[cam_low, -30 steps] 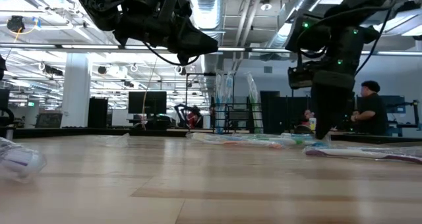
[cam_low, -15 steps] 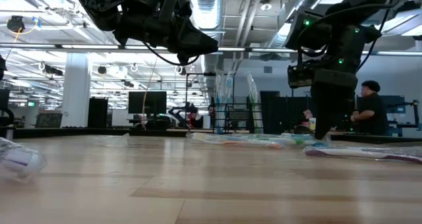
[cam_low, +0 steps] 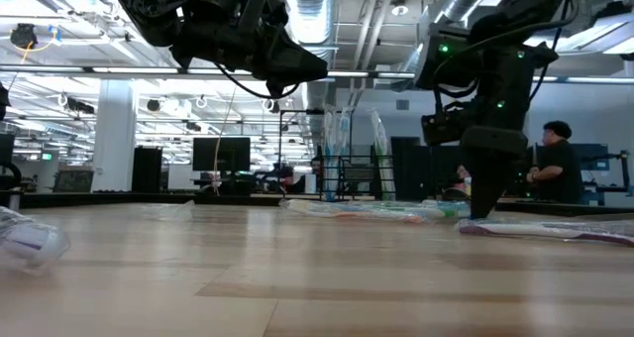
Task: Pick & Place toothbrushing station
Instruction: Put the top blue toothbrush into the mesh organizer
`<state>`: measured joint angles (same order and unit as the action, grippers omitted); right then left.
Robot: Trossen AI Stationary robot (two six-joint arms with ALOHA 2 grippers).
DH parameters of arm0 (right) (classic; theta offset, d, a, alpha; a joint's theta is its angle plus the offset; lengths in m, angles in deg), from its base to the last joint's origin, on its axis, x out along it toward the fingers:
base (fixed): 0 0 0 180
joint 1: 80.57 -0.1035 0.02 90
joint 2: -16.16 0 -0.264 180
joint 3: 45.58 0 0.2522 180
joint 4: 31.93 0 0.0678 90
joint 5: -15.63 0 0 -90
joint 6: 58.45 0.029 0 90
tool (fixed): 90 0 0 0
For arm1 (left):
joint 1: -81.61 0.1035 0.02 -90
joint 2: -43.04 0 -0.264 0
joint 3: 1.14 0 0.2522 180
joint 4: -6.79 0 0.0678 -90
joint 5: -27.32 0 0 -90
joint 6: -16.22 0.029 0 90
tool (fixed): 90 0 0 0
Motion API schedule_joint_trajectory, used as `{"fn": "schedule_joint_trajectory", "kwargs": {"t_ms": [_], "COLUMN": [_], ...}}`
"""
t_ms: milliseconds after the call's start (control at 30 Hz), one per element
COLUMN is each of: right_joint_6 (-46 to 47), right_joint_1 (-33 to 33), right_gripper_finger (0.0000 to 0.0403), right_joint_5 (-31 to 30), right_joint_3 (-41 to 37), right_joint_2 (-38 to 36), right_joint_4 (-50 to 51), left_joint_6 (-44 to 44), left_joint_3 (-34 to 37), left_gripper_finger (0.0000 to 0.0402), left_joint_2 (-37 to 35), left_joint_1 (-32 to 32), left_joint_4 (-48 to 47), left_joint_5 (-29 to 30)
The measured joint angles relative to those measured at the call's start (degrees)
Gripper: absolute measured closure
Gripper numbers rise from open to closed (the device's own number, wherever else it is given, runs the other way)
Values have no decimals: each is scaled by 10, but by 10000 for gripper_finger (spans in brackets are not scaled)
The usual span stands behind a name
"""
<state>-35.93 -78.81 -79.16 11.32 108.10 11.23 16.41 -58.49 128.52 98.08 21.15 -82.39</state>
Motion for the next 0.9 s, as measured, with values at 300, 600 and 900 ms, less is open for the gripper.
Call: {"fn": "schedule_joint_trajectory", "kwargs": {"t_ms": [300, 600, 900], "right_joint_6": [24, 2, -19], "right_joint_1": [3, 7, 5], "right_gripper_finger": [396, 399, 401], "right_joint_5": [-50, -70, -108], "right_joint_3": [18, 26, 26], "right_joint_2": [1, -31, -148], "right_joint_4": [0, -12, -40], "left_joint_6": [0, 0, 0], "left_joint_3": [0, 0, 0], "left_gripper_finger": [309, 309, 309], "left_joint_2": [0, 0, 0], "left_joint_1": [0, 0, 0], "left_joint_4": [0, 0, 1], "left_joint_5": [0, 0, 0]}}
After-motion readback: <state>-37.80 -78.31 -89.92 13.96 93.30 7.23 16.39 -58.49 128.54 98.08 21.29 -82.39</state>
